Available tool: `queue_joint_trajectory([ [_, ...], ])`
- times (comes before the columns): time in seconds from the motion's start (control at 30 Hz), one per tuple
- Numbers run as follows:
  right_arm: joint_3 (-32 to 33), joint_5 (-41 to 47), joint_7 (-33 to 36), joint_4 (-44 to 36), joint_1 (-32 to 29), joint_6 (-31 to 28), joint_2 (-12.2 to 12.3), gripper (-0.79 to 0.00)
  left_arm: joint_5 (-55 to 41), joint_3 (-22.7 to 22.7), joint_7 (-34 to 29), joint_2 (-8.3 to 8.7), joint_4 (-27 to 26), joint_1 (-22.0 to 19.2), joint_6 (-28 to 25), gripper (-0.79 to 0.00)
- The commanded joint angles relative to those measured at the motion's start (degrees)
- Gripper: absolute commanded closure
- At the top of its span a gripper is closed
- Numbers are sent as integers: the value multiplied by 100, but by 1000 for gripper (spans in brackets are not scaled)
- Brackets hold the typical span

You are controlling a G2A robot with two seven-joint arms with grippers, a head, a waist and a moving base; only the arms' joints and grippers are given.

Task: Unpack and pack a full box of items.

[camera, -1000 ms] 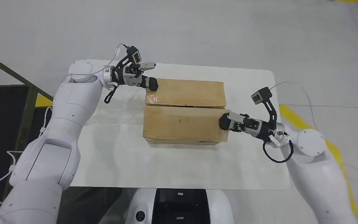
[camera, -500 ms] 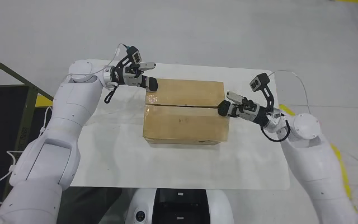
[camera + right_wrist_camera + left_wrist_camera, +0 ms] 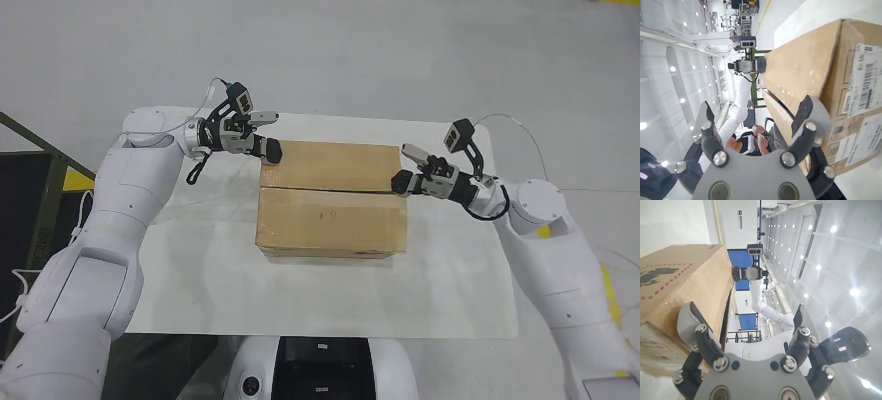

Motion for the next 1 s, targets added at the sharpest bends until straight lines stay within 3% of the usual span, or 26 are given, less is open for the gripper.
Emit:
queue_joint_trajectory([
  [0.0,-9,-36,14,27,0,1,0,-785,0,0,0,0,0,0,0,-785],
  [0.97,125,-498,100,-246,-300,60,73,-785,0,0,0,0,0,0,0,-785],
])
